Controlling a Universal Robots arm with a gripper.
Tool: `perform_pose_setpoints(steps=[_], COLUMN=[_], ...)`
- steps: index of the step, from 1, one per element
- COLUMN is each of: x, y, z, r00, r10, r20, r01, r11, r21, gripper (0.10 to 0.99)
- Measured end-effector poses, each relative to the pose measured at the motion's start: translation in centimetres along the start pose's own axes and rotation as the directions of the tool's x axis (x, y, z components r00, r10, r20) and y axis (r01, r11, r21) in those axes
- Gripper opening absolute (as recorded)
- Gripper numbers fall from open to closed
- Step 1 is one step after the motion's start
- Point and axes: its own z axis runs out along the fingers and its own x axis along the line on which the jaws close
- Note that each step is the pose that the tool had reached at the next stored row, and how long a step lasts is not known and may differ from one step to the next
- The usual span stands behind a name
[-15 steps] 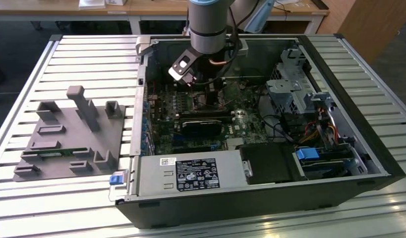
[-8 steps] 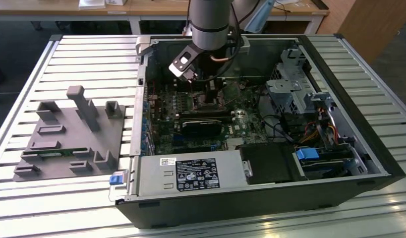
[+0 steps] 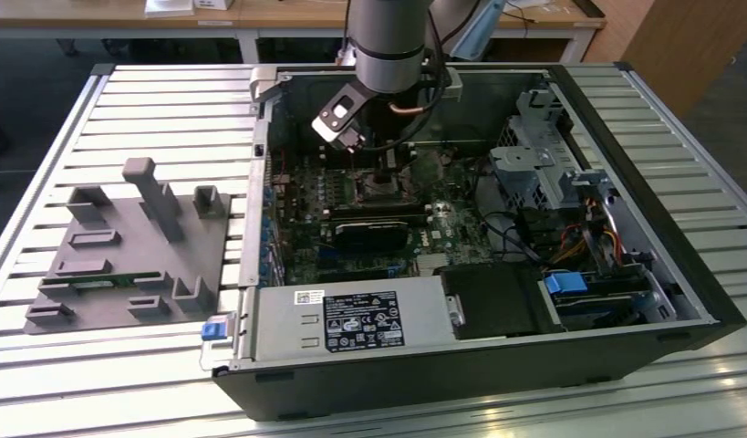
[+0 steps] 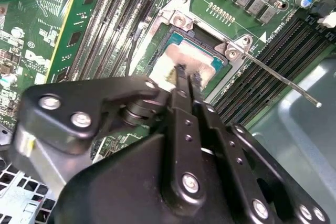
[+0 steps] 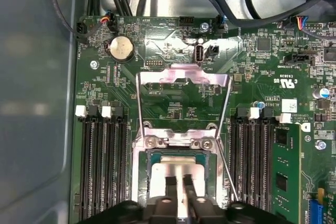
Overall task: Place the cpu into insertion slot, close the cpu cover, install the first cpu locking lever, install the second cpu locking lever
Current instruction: 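Place the cpu into insertion slot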
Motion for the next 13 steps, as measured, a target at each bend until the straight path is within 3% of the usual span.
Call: perform_pose_setpoints(steps=[1, 2, 13], x=[-0.01, -0.02, -0.02], y=[0.02, 0.02, 0.04], z=[-0.02, -0.05, -0.43], r00=[1.0000, 1.0000, 1.0000], r10=[0.000, 0.000, 0.000], r20=[0.0000, 0.0001, 0.0000], r01=[0.000, 0.000, 0.000], r11=[1.0000, 1.0000, 1.0000], r21=[0.001, 0.002, 0.005], gripper=[0.180, 0.118, 0.118])
